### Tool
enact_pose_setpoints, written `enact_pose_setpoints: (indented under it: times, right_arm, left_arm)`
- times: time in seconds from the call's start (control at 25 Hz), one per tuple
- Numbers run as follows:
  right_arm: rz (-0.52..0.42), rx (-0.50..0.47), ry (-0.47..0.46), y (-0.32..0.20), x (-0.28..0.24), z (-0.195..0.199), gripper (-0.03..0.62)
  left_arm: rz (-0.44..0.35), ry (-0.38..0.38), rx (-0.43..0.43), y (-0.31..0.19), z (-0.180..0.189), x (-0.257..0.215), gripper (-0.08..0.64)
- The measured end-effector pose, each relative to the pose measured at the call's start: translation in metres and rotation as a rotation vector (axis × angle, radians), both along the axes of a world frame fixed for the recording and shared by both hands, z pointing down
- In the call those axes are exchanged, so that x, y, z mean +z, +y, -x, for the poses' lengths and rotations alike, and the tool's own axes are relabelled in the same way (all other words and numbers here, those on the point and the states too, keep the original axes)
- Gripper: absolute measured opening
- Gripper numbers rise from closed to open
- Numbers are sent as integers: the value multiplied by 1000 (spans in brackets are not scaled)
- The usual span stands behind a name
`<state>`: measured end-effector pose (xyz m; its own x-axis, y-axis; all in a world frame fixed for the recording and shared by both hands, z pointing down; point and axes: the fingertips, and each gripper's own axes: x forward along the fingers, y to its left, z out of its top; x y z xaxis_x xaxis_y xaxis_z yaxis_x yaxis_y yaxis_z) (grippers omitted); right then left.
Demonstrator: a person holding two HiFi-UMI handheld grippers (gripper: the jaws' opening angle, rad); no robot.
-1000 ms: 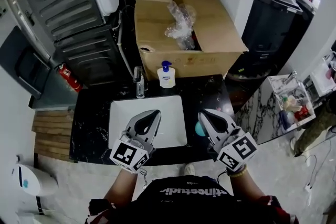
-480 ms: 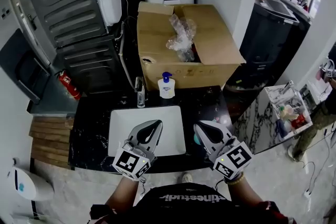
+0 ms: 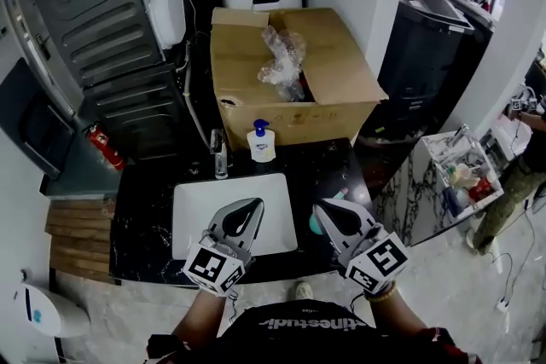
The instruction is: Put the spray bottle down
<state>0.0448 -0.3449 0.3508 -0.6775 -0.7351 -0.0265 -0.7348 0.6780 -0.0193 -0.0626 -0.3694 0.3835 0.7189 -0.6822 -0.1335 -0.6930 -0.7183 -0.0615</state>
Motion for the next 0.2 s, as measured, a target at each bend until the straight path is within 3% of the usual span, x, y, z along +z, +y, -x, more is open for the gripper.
enact_pose_setpoints:
  times: [0.2]
  right_arm:
    - [3, 0, 8, 2, 0, -2, 40]
  left_arm:
    - [9, -1, 1, 0, -4, 0, 14]
